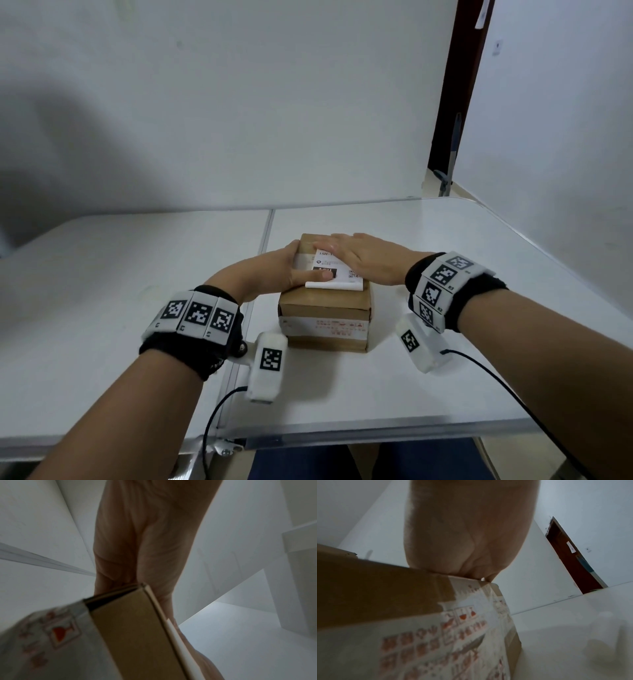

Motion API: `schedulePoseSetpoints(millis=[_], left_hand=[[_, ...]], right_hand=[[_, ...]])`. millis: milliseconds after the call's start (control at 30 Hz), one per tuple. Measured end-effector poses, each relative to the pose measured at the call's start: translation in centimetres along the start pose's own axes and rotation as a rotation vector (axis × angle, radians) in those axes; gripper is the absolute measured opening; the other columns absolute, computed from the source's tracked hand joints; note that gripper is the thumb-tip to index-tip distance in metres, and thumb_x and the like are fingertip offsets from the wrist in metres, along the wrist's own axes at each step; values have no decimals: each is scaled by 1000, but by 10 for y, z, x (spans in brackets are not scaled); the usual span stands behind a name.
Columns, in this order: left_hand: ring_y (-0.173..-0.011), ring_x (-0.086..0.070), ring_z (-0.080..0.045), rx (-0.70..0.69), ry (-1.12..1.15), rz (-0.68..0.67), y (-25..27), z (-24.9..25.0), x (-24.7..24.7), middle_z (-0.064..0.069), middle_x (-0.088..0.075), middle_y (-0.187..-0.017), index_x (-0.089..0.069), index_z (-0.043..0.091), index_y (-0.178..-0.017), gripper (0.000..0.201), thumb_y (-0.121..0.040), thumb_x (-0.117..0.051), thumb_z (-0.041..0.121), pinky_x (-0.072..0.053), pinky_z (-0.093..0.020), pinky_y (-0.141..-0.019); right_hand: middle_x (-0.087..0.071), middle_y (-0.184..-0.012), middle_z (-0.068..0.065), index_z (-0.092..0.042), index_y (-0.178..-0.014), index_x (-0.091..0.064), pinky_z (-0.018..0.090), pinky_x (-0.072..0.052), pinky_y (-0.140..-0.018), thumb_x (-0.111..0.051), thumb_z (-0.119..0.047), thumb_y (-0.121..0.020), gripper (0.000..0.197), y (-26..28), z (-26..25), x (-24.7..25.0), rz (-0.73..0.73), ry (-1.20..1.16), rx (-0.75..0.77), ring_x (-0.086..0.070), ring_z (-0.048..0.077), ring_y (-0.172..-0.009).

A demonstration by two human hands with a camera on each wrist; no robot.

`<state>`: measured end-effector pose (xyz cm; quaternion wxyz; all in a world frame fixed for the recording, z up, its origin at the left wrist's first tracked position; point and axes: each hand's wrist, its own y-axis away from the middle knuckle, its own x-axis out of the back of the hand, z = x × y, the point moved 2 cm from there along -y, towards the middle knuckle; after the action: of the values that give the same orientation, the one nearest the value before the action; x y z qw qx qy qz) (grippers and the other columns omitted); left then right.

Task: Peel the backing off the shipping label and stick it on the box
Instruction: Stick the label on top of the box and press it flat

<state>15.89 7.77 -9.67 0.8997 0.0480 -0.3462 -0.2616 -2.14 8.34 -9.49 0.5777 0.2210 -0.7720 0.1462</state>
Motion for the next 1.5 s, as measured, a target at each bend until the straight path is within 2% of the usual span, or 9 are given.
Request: schedulePoseSetpoints(millis=[200,333,533,800,967,1067,1167,1367,1500], left_hand=[[-112,-55,-10,13,4,5,2,-1,-1,11,-55,-126,-26,27,-148,89,-76,-72,53,-46,-30,-98],[-133,-39,-22,-2,-47,33,3,1,-1,-5,-39,-148,5,40,-151,103,-80,-68,53,-36,-31,-101],[-116,-53,-9,-57,-23,-24,2,0,-3,20,-53,-123,-34,57,-129,54,-87,-66,43,-47,-20,-86],[-100,-51,6,-64,-23,9,2,3,-3,26,-49,-109,-32,50,-130,56,-86,-66,43,-43,-14,-76],[-115,-54,-14,-37,-2,33,3,-1,-5,11,-51,-131,-31,49,-141,73,-79,-69,55,-51,-32,-92],[-110,-51,-15,-31,-6,123,3,3,-7,11,-47,-125,-29,45,-144,75,-80,-68,53,-47,-19,-74],[-102,-56,-14,-21,-14,169,-5,9,-10,7,-52,-122,-34,42,-141,71,-80,-68,55,-53,-25,-75],[-87,-62,-14,-4,14,207,-21,12,-9,-2,-57,-117,-32,36,-142,57,-91,-54,51,-59,-32,-66],[-80,-62,-14,28,18,214,-24,7,-12,7,-56,-97,-29,41,-139,49,-94,-47,52,-58,-31,-59]], right_hand=[[-23,-160,-6,-26,-154,-19,22,-13,-109,-11,-27,-106,48,10,-7,4,-8,118,-45,-25,14,-143],[-20,-161,-7,-26,-154,-19,30,-13,-117,-10,-26,-106,49,6,-4,2,5,136,-39,-21,15,-147],[-32,-157,1,-25,-153,-22,34,-24,-113,-14,-21,-106,48,8,-3,3,53,188,-79,-35,21,-138],[-19,-162,-4,-26,-154,-20,34,-16,-119,-12,-30,-105,49,19,17,-3,69,95,-126,-14,14,-149],[-15,-163,-3,-21,-153,-24,33,-10,-121,-13,-32,-105,51,28,28,-6,142,3,-172,-10,12,-150],[-21,-161,-8,-26,-151,-30,23,-12,-117,-16,-35,-105,48,36,22,-4,246,-247,-135,-16,8,-148],[-29,-158,-8,-39,-147,-33,22,-18,-111,-17,-42,-104,46,38,16,-5,199,-426,-160,-25,13,-145],[-15,-162,-7,-34,-151,-26,31,-12,-118,-11,-38,-105,49,27,21,-3,83,-295,-228,-17,15,-149],[-16,-162,-6,-37,-148,-33,33,-9,-120,-9,-48,-102,53,28,23,-6,106,-307,-208,-17,16,-149]])
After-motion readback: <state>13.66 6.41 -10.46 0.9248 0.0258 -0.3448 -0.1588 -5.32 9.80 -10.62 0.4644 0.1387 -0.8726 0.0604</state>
